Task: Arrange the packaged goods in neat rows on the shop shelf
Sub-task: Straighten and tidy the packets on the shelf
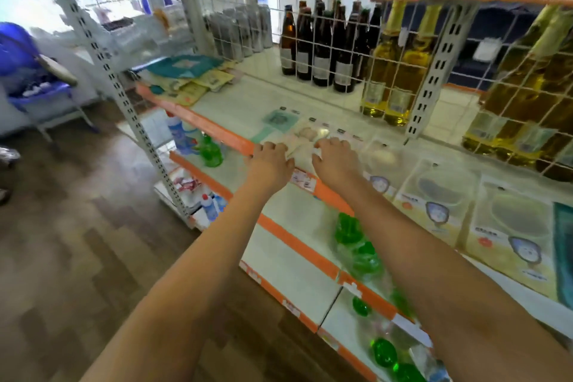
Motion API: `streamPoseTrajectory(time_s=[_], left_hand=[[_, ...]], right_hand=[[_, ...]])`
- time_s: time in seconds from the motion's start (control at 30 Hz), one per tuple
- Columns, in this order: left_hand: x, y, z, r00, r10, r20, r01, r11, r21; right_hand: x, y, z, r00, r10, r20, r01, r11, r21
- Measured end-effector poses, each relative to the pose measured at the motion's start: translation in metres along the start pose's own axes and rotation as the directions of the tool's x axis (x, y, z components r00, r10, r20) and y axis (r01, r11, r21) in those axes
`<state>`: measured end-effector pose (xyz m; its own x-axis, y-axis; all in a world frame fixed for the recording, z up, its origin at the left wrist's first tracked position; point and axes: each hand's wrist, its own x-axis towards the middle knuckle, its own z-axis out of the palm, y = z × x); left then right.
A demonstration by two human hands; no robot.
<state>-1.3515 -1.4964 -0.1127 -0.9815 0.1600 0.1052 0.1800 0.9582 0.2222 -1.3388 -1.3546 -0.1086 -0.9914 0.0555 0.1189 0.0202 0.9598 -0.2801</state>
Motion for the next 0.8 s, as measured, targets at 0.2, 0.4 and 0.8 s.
streamPoseTrajectory(time_s=[0.2,0.4,0.8], left_hand=[[0.019,-0.087,-0.028,0.996,-0.074,-0.051,0.075,0.997,0.033],[0.034,-0.164,-0.026,0.985,-0.169,0.019,0.166,0.982,0.087],[0.12,-0.26,-0.028,0.947,-0.315,0.064,0.312,0.949,0.047]], right_hand=[[0.044,-0.087,0.021,0.993,-0.115,-0.01,0.115,0.992,0.054],[0.074,-0.146,0.066,0.979,-0.194,0.069,0.193,0.981,0.022],[0.203,-0.217,0.104,0.958,-0.28,0.063,0.278,0.96,0.048]])
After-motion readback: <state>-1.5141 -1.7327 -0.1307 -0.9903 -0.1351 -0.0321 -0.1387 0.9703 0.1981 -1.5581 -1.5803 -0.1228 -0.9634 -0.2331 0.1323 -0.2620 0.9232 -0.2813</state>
